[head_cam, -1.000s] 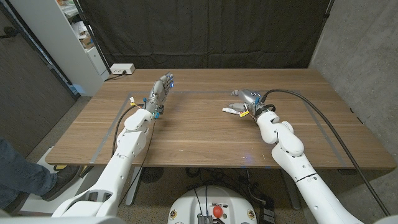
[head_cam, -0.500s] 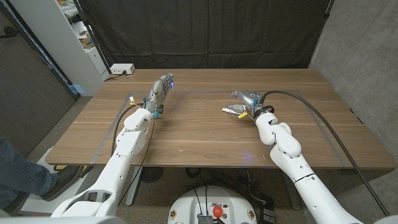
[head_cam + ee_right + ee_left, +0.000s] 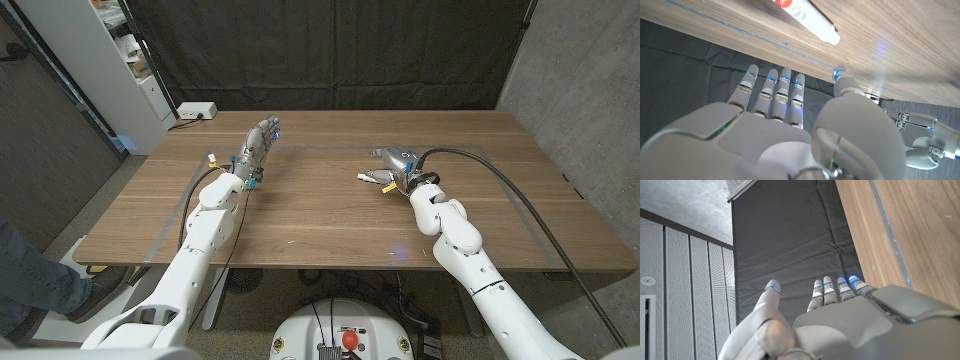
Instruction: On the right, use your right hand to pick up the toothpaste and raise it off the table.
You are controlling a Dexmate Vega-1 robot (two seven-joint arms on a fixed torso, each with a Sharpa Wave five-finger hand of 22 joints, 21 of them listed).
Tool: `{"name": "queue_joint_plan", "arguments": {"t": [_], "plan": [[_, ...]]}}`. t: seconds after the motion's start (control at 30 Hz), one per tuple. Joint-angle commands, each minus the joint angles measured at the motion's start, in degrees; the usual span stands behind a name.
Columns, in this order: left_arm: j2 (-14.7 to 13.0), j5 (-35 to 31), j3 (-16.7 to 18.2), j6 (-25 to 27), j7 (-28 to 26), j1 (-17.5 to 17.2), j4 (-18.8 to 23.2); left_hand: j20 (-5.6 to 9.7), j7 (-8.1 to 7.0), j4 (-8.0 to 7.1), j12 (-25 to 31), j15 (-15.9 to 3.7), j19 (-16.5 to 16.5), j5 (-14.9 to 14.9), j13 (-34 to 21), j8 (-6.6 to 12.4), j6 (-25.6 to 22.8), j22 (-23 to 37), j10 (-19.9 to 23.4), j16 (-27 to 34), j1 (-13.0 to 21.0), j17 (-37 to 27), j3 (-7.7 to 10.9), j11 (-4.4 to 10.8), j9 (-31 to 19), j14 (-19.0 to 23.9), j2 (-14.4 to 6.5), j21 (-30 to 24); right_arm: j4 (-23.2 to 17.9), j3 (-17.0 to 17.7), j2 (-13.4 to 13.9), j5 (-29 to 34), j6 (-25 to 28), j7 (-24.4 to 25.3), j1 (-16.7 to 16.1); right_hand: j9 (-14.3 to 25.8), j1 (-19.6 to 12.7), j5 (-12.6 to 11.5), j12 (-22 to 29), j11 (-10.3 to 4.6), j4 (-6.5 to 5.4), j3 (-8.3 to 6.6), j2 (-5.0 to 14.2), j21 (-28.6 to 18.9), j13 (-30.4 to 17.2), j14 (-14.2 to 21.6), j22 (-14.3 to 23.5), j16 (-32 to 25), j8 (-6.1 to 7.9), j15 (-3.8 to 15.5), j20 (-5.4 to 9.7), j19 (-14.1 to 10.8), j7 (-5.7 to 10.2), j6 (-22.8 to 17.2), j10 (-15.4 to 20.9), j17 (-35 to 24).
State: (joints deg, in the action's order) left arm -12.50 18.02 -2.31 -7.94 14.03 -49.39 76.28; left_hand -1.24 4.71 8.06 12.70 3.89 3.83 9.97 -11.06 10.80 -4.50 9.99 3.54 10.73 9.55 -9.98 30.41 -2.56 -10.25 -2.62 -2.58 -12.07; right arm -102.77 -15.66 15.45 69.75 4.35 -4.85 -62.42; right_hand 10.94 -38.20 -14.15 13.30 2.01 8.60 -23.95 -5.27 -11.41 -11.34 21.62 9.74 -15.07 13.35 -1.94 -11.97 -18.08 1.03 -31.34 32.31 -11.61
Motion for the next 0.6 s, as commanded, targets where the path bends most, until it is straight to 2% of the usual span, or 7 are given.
{"name": "queue_joint_plan", "arguments": {"t": [0.03, 0.37, 0.47, 0.6], "plan": [[-0.16, -0.28, -0.24, 0.24, -0.30, 0.16, 0.62, -0.40, -0.04, 0.09, -0.07, -0.05, 0.28, -0.11, -0.24, -0.03, -0.24, 0.32, 0.36, -0.15, 0.52, -0.28, -0.18, 0.30, -0.11, -0.22, -0.04, 0.15, 0.69, -1.06, 0.55, 1.90, 0.78, 1.85, -0.34, 0.11, -0.95, -0.06, -0.27, -0.45, -0.04, 0.05, 0.23, 0.09, -0.19, 0.38, 0.10, -0.34, 0.10, 0.21, -0.01, -0.35, 0.05, -0.29, -0.13, -0.18], [-0.01, -0.48, -0.55, 0.66, -0.64, 0.15, 0.66, -0.38, -0.10, 0.08, -0.13, -0.09, 0.26, -0.11, -0.25, -0.06, -0.15, 0.32, 0.27, -0.14, 0.53, -0.28, -0.25, 0.46, -0.11, -0.25, -0.02, 0.20, 1.48, -1.50, 0.93, 2.18, 0.78, 2.28, -0.31, 0.13, -1.21, -0.05, -0.68, -0.49, -0.06, 0.22, 0.30, 0.15, -0.23, 0.36, 0.11, -0.29, -0.28, 0.13, -0.09, -0.41, 0.18, 0.13, -0.79, -0.25], [-0.03, -0.65, -0.66, 0.55, -0.70, 0.19, 0.73, -0.42, -0.03, 0.07, -0.15, -0.11, 0.29, -0.12, -0.25, -0.05, -0.18, 0.32, 0.22, -0.14, 0.53, -0.28, -0.27, 0.46, -0.11, -0.27, -0.02, 0.23, 1.73, -1.54, 1.07, 2.02, 0.64, 2.21, -0.26, 0.15, -1.32, -0.03, -0.74, -0.79, -0.07, 0.42, 0.17, 0.16, -0.26, 0.46, 0.11, -0.25, -0.25, 1.68, -0.07, -0.54, 0.42, -0.36, -0.70, -0.27], [0.12, -0.68, -0.73, 0.53, -0.89, 0.18, 0.71, -0.40, -0.05, 0.07, -0.16, -0.24, 0.32, -0.11, -0.25, -0.05, -0.17, 0.33, 0.24, -0.14, 0.55, -0.28, -0.29, 0.52, -0.11, -0.30, -0.03, 0.26, 2.04, -1.72, 1.26, 2.13, 0.69, 1.73, -0.07, 0.16, -1.47, -0.03, -0.77, -1.32, -0.10, 0.57, 0.18, 0.15, -0.28, 0.58, 0.12, -0.24, 0.04, 1.97, 0.01, -0.72, 0.82, -1.49, -0.56, -0.28]]}}
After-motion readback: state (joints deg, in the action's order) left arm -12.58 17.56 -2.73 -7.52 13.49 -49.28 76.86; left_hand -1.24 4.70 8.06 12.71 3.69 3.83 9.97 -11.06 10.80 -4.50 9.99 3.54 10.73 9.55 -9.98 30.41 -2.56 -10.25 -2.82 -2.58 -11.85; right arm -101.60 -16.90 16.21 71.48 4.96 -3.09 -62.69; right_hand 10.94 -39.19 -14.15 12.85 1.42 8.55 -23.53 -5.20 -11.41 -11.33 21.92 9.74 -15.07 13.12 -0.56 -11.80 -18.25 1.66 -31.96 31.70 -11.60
